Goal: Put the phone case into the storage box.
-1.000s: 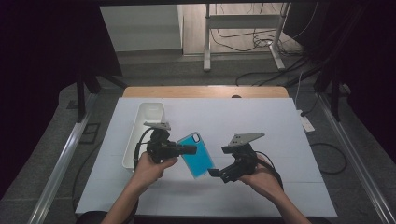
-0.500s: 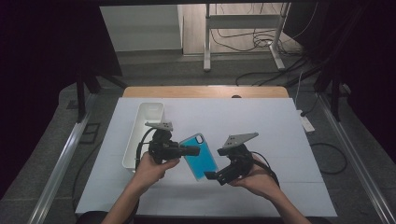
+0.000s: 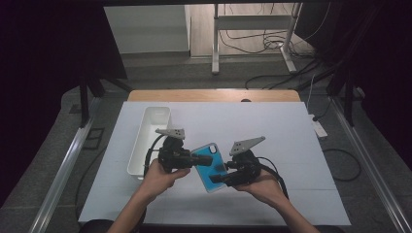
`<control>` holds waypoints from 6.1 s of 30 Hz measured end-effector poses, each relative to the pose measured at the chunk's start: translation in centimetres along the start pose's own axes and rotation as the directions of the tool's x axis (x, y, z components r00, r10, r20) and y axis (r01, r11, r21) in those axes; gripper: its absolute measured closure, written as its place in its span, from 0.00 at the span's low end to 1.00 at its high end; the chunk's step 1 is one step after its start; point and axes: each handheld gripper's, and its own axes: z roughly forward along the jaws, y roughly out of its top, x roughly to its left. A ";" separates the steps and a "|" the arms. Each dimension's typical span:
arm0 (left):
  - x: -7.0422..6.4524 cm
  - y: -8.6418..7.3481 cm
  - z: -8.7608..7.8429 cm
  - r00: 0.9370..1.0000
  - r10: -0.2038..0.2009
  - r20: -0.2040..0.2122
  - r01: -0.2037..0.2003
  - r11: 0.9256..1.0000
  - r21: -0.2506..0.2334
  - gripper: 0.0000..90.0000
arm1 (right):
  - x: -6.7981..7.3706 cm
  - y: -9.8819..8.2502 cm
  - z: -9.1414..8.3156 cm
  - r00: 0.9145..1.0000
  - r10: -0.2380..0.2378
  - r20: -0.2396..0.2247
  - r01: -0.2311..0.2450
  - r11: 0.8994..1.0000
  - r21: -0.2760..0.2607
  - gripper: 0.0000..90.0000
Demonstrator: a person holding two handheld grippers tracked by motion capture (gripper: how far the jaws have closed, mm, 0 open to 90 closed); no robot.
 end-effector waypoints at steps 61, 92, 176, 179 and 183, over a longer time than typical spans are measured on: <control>-0.2 -0.3 -1.0 0.923 0.021 -0.385 -0.028 1.000 -0.012 0.05 | -0.6 -0.3 -2.0 0.977 0.010 0.212 0.005 0.998 -0.068 0.95; -0.1 -0.5 -0.7 0.953 -0.059 -0.297 0.050 0.998 -0.038 0.90 | 0.3 -0.1 -1.0 0.970 -0.031 0.242 0.044 0.998 -0.050 0.95; -0.1 -0.8 -1.2 0.865 -0.144 -0.481 0.110 0.989 -0.099 0.98 | 0.4 -1.3 -0.6 0.963 -0.026 0.268 0.030 1.000 -0.009 0.14; 0.0 -0.8 -1.4 0.863 -0.153 -0.481 0.119 0.988 -0.101 0.98 | 0.3 -1.4 -0.9 0.962 -0.018 0.271 0.022 1.000 -0.013 0.13; 0.2 -0.8 -1.6 0.862 -0.154 -0.483 0.120 0.988 -0.100 0.98 | 0.3 -1.4 -1.3 0.962 -0.010 0.273 0.014 1.000 -0.014 0.13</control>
